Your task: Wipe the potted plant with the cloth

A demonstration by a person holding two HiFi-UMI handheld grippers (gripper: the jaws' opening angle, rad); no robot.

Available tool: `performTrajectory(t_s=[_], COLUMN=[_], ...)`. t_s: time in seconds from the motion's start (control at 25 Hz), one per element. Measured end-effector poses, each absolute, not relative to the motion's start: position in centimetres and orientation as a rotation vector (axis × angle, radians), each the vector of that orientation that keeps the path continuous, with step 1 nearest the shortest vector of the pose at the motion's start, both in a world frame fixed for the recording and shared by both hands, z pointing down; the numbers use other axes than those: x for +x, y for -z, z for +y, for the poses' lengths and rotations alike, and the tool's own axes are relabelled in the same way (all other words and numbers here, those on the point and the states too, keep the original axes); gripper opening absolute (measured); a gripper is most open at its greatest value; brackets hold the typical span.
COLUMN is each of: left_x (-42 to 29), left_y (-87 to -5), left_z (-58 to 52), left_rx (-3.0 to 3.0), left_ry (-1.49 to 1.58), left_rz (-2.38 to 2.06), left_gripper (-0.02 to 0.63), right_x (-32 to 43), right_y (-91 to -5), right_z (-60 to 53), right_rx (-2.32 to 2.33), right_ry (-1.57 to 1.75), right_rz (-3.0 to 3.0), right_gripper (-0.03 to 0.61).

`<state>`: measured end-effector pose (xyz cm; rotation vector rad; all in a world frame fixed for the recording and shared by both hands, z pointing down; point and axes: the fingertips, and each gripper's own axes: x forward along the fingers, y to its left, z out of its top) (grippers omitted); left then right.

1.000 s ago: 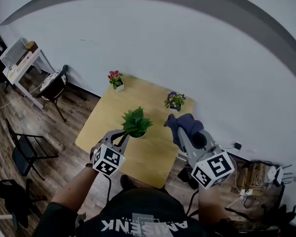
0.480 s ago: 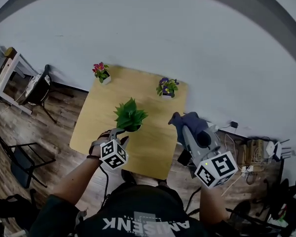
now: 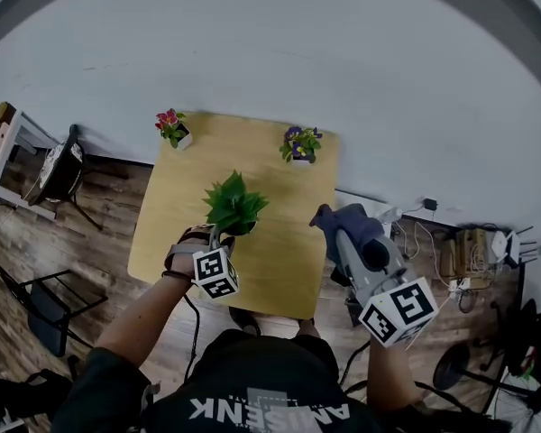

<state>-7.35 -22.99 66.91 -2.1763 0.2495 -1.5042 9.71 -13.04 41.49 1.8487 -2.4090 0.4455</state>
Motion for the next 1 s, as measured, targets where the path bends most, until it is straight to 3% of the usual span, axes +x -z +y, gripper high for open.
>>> performTrajectory(t_s=[0.24, 0.36, 1.0], left_x=[-8.0, -8.1, -7.2], left_y=[-68.5, -68.7, -68.8], left_z=[-23.0, -22.8, -22.6], left_rx=[-1.996, -1.953, -1.975], left_ry=[1.497, 1.48, 1.538], left_rz=[0.135, 0.099, -0.01], left_gripper=[0.107, 0.066, 0.018], right_x=[9.7, 9.6, 9.1], right_y=[-41.9, -42.2, -42.9], right_z=[-13.2, -13.0, -13.6], right_rx=[1.857, 1.858, 1.818], right_ry=[-0.449, -0.458, -0.48], right_rz=[-2.403, -2.402, -2.416], right_gripper=[0.046, 0.046, 0.046])
